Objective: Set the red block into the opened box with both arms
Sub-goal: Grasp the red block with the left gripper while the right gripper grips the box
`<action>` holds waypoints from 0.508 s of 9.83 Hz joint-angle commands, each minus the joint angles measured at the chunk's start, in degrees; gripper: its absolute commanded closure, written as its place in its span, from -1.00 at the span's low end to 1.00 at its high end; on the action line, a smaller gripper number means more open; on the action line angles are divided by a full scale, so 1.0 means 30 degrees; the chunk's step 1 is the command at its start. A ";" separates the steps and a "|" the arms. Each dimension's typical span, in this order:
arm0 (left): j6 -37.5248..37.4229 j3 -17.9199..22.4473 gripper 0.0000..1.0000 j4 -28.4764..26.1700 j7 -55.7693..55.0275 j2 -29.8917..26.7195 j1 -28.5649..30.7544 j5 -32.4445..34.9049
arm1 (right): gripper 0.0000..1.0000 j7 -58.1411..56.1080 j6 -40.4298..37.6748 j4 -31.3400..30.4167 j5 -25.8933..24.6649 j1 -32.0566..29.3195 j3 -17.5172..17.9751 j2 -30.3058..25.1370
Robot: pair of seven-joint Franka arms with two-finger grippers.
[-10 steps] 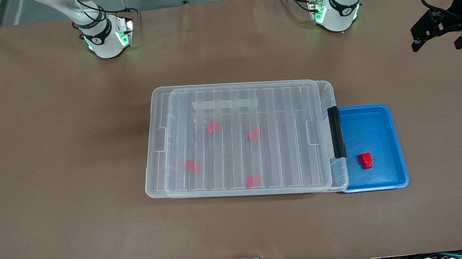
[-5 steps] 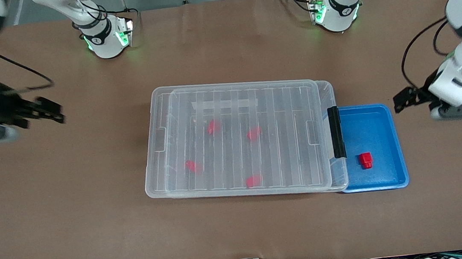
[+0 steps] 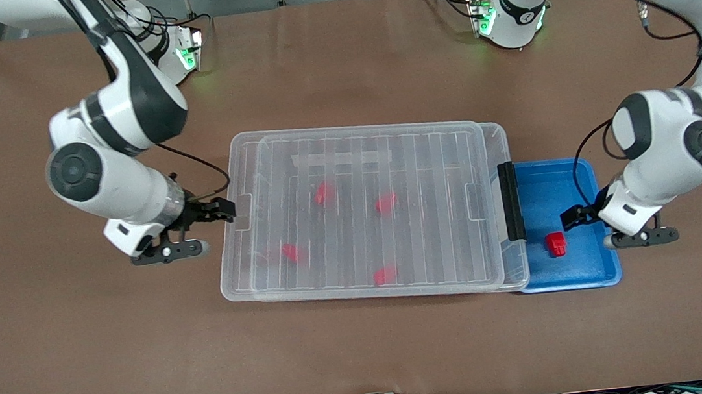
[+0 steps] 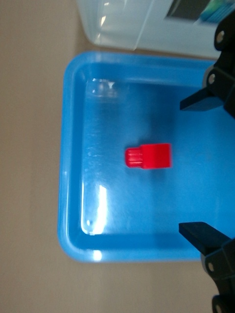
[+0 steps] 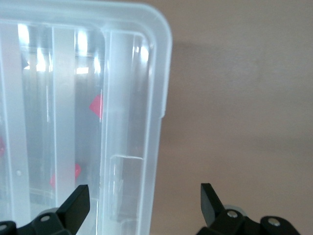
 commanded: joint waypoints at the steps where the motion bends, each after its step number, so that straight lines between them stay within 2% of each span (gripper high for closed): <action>1: 0.1745 -0.0123 -0.92 0.0290 -0.0527 0.2108 -0.0124 0.0062 | -1.00 0.0427 0.0820 -0.1014 -0.1350 0.0304 0.0069 0.0008; 2: 0.1951 -0.0123 -0.62 0.0350 -0.0528 0.2345 -0.0212 0.0062 | -1.00 0.0428 0.0965 -0.1101 -0.1970 0.0395 0.0069 0.0302; 3: 0.2504 -0.0181 -0.43 0.0351 -0.0528 0.2667 -0.0213 0.0033 | -1.00 0.0428 0.1721 -0.1595 -0.2063 0.0367 0.0069 0.0421; 5: 0.3503 -0.0182 0.18 0.0496 -0.0499 0.3516 -0.0300 0.0148 | -1.00 0.0428 0.2343 -0.2040 -0.2093 0.0453 0.0069 0.0480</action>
